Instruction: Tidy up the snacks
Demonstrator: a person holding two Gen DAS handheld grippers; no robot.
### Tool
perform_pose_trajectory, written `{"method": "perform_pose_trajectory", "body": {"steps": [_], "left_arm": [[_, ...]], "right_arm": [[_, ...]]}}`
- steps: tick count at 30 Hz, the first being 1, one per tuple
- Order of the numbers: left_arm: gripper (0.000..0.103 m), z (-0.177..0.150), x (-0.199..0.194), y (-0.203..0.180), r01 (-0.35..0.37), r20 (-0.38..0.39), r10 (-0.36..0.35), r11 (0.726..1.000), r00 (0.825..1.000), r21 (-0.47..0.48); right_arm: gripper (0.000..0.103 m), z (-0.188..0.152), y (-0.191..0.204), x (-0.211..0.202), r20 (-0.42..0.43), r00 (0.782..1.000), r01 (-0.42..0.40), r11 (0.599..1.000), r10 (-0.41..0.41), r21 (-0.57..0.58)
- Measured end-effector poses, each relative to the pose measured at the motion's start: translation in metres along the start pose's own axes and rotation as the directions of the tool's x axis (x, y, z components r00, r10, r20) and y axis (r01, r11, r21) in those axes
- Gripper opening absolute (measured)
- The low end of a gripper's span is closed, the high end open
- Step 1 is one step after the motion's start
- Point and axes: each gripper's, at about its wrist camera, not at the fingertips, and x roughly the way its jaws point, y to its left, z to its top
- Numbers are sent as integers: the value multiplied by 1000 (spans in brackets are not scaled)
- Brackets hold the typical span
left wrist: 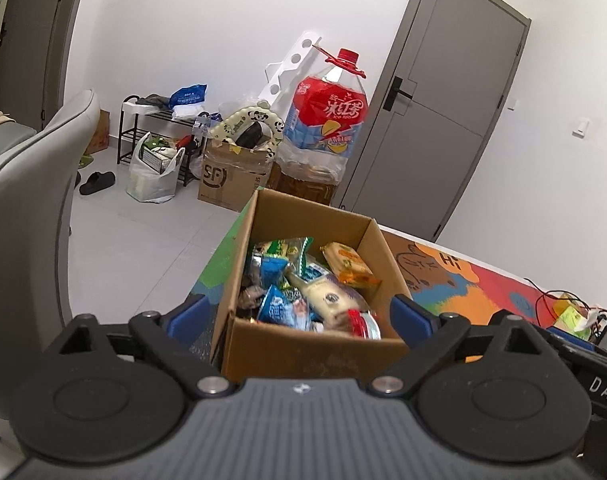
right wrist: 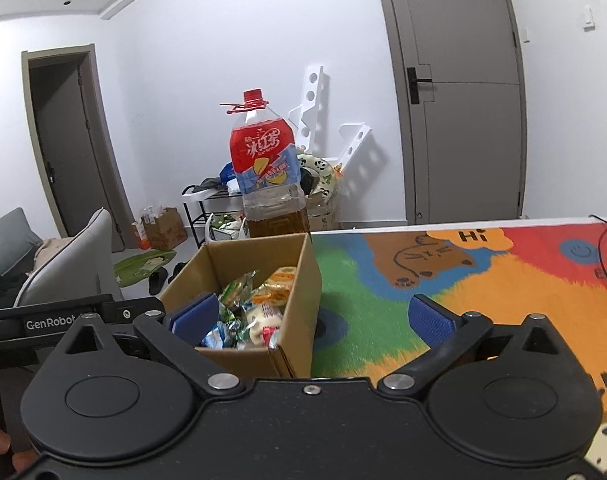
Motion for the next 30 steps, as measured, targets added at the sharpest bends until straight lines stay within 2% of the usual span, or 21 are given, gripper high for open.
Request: {"method": "perform_pose_trajectory", "body": {"steps": [10, 30], "left_arm": [[99, -14, -15, -9, -7, -10, 8, 999, 1000, 44], [102, -37, -75, -43, 74, 4, -76, 983, 997, 167]], "right_arm": [[103, -16, -10, -26, 3, 1000, 29, 999, -29, 24], [103, -30, -26, -100, 19, 997, 74, 996, -76, 54]]}}
